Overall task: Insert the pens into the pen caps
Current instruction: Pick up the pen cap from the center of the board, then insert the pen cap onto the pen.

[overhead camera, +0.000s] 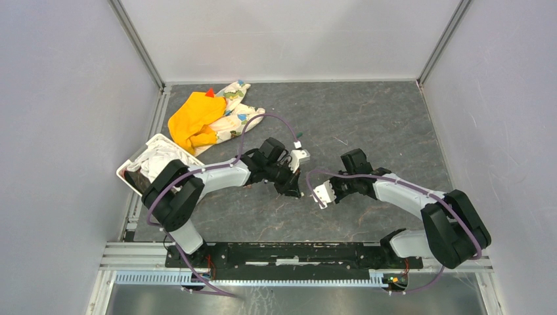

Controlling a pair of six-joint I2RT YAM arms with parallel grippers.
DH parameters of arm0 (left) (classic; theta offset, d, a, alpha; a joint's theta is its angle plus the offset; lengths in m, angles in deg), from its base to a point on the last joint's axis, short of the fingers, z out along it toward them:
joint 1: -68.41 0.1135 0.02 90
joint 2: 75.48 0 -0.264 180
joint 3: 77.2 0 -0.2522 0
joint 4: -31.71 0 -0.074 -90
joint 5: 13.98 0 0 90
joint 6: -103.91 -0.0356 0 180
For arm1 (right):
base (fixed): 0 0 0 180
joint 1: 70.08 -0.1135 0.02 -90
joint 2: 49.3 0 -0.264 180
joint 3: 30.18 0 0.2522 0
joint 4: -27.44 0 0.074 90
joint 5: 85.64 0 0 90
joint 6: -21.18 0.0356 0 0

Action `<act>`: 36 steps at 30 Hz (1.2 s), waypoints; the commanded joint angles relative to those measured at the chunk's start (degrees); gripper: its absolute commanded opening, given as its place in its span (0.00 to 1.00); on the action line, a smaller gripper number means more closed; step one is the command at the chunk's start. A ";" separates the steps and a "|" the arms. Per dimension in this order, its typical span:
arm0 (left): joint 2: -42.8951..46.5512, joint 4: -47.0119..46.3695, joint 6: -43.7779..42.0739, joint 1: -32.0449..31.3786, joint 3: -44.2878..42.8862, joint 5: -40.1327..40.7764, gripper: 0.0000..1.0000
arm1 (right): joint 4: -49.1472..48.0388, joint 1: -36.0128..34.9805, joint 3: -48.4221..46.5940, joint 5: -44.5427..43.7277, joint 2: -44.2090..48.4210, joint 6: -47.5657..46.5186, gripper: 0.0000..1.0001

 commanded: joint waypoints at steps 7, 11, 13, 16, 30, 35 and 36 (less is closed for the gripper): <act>-0.50 -0.92 3.48 0.48 -1.80 -5.62 0.02 | -6.76 -3.43 0.56 -5.41 -1.51 5.19 0.00; -0.84 -0.95 3.65 0.48 -1.85 -6.09 0.02 | -6.95 -3.91 0.52 -5.07 -1.46 5.77 0.00; -0.96 -1.05 3.69 0.48 -1.85 -6.18 0.02 | -7.04 -4.24 0.60 -5.00 -1.45 5.80 0.00; -1.19 -1.19 3.87 0.48 -1.93 -6.36 0.02 | -7.30 -4.60 0.52 -5.08 -1.52 6.17 0.00; -1.58 -1.27 4.18 0.65 -2.02 -6.14 0.02 | -7.14 -6.22 0.30 -5.74 -2.28 6.16 0.00; -1.49 -1.35 4.25 0.81 -2.02 -6.30 0.02 | -7.06 -6.46 0.25 -5.90 -2.31 6.17 0.00; -1.49 -1.43 4.31 0.83 -2.02 -6.28 0.02 | -7.06 -6.45 0.32 -5.67 -2.24 6.16 0.00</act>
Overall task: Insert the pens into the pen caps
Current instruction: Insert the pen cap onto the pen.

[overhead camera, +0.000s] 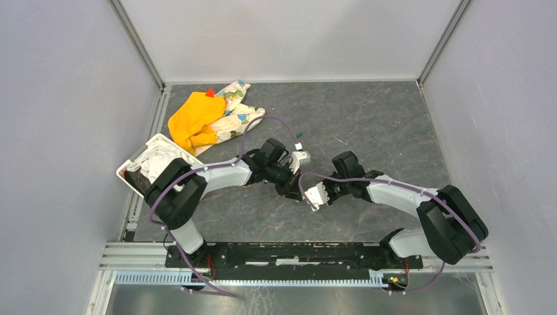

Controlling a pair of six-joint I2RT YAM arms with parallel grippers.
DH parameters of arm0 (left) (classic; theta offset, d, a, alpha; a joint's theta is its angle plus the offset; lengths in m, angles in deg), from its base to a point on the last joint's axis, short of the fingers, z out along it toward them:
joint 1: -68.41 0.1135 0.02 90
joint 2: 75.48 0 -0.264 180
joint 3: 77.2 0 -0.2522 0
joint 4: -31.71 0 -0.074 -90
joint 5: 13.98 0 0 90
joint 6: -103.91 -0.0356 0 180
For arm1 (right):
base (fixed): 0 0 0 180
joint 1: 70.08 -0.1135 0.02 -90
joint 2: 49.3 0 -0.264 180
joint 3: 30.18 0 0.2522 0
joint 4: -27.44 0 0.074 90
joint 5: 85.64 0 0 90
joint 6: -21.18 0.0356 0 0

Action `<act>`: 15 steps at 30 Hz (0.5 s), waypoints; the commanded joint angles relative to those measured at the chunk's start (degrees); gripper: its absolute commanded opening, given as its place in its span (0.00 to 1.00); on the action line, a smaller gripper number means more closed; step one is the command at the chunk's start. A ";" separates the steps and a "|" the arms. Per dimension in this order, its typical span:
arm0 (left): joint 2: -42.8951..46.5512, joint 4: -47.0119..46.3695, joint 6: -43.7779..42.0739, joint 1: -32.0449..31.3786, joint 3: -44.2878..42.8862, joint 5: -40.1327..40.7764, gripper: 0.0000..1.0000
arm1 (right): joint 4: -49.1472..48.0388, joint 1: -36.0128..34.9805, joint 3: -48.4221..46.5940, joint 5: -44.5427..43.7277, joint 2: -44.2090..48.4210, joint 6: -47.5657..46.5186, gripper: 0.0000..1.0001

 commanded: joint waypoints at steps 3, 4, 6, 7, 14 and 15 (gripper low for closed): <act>-0.33 -1.79 2.90 0.59 -2.06 -2.07 0.02 | -1.16 -0.87 0.08 0.59 0.04 0.47 0.00; -0.35 -1.96 3.15 0.56 -2.14 -2.20 0.02 | -1.27 -1.17 0.20 0.56 0.05 0.46 0.00; -0.51 -2.01 3.26 0.55 -2.37 -2.38 0.02 | -1.31 -1.69 0.21 0.56 -0.05 0.46 0.00; -0.65 -1.98 3.34 0.55 -2.41 -2.45 0.02 | -1.40 -1.92 0.19 0.51 -0.08 0.54 0.00; -1.10 -2.00 3.55 0.55 -2.33 -2.81 0.02 | -2.27 -2.54 0.21 0.97 0.22 1.85 0.00; -1.18 -2.00 3.60 0.55 -2.40 -2.79 0.02 | -2.37 -2.46 0.17 1.52 0.28 2.09 0.00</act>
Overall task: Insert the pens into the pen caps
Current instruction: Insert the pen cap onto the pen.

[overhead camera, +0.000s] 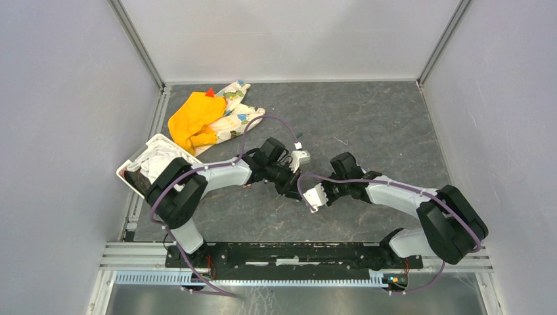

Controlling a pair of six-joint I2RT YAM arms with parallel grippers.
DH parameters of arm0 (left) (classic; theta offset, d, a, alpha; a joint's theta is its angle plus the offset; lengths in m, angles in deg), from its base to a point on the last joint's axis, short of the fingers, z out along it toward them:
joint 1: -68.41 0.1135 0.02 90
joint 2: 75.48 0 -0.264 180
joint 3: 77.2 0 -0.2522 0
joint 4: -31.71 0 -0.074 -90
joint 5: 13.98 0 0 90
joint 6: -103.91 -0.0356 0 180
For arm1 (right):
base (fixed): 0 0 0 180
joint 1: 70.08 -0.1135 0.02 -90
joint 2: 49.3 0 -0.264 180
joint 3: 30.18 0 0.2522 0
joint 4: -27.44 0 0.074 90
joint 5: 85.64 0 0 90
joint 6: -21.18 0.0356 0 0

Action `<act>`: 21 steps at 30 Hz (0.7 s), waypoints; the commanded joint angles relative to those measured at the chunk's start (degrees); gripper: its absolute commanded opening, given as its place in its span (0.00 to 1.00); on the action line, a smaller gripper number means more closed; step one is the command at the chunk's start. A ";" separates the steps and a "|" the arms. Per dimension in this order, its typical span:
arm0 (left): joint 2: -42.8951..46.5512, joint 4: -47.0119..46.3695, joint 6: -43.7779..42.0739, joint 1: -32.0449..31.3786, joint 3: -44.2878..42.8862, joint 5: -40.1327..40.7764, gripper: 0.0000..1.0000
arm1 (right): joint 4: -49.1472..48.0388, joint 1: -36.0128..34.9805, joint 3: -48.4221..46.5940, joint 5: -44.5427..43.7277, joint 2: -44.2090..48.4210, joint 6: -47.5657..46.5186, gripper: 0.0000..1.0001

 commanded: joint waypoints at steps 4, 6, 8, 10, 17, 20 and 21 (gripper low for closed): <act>-1.07 -1.85 2.88 0.24 -2.61 -2.42 0.02 | -2.01 -0.84 0.21 3.03 0.22 2.26 0.00; -1.22 -1.64 2.89 0.24 -2.95 -2.44 0.02 | -2.03 -0.95 0.08 3.16 0.09 2.26 0.00; -1.48 -1.61 3.13 0.24 -3.27 -2.45 0.02 | -1.93 -1.05 0.21 4.08 0.21 2.30 0.00; -1.69 -1.59 3.55 0.25 -3.62 -2.32 0.02 | -1.91 -1.13 0.19 5.69 0.30 2.58 0.00; 0.45 -2.02 5.34 0.66 -3.73 -0.40 0.14 | -1.41 -0.90 -0.92 8.30 -0.47 5.22 0.00; 2.62 -2.65 6.26 1.09 -3.27 0.87 0.20 | -1.22 0.03 -1.40 10.80 -0.38 6.48 0.00; 3.20 -2.68 6.46 1.24 -3.18 1.19 0.21 | -1.17 0.58 -1.59 11.71 -0.37 7.07 0.00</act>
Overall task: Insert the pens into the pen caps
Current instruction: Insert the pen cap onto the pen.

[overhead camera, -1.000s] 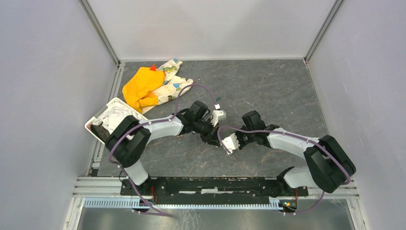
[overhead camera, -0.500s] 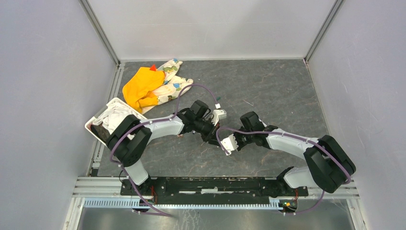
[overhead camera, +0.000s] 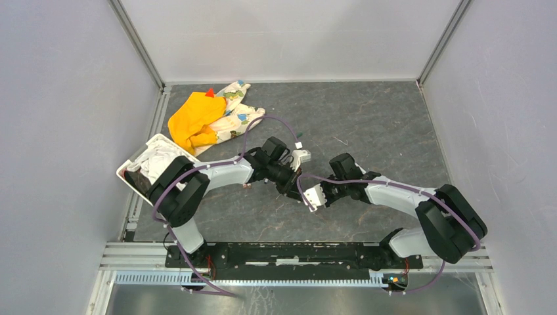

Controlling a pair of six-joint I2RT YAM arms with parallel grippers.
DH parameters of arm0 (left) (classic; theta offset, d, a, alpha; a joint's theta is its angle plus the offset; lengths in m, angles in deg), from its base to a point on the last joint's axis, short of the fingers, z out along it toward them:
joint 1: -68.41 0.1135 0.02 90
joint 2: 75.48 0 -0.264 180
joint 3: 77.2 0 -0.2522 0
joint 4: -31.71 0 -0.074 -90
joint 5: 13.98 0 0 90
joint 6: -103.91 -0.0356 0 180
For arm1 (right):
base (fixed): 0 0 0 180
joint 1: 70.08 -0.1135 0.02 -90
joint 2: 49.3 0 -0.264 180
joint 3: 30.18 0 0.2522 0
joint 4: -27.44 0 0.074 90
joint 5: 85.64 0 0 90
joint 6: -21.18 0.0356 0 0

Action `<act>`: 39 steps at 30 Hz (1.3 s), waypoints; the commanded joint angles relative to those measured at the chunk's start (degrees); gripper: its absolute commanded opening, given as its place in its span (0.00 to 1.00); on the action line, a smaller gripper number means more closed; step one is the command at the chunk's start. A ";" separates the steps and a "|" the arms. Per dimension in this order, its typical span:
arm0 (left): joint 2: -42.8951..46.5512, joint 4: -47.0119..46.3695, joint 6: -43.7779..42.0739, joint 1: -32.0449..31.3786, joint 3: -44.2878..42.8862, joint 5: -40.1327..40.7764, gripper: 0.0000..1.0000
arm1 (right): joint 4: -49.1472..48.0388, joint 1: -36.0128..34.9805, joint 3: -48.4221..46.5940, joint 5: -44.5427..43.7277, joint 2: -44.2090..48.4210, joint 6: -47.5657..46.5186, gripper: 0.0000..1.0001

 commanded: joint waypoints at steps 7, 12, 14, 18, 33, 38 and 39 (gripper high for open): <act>6.93 -5.17 4.55 1.56 -1.09 4.67 0.33 | -0.78 2.46 -1.92 12.12 0.96 4.37 0.00; 10.70 -5.66 5.80 2.03 -1.10 7.53 0.39 | -0.51 4.28 -2.36 15.05 1.07 5.61 0.00; 13.09 -6.37 6.29 2.45 -0.93 9.18 0.39 | -0.27 5.44 -2.48 17.03 1.14 6.24 0.00; 22.32 -14.08 6.60 2.96 2.66 14.27 0.43 | -0.23 9.17 -3.10 22.92 2.82 9.51 0.00; 35.78 -56.94 19.37 3.06 17.42 21.77 1.00 | -40.47 20.79 0.13 35.60 13.14 75.18 0.00; 35.96 -61.02 21.43 3.06 19.49 23.50 1.00 | -54.00 22.25 2.18 36.83 13.71 93.38 0.00; 35.47 -62.74 21.26 3.06 19.83 23.05 1.00 | -56.61 22.23 2.68 37.18 13.58 96.40 0.00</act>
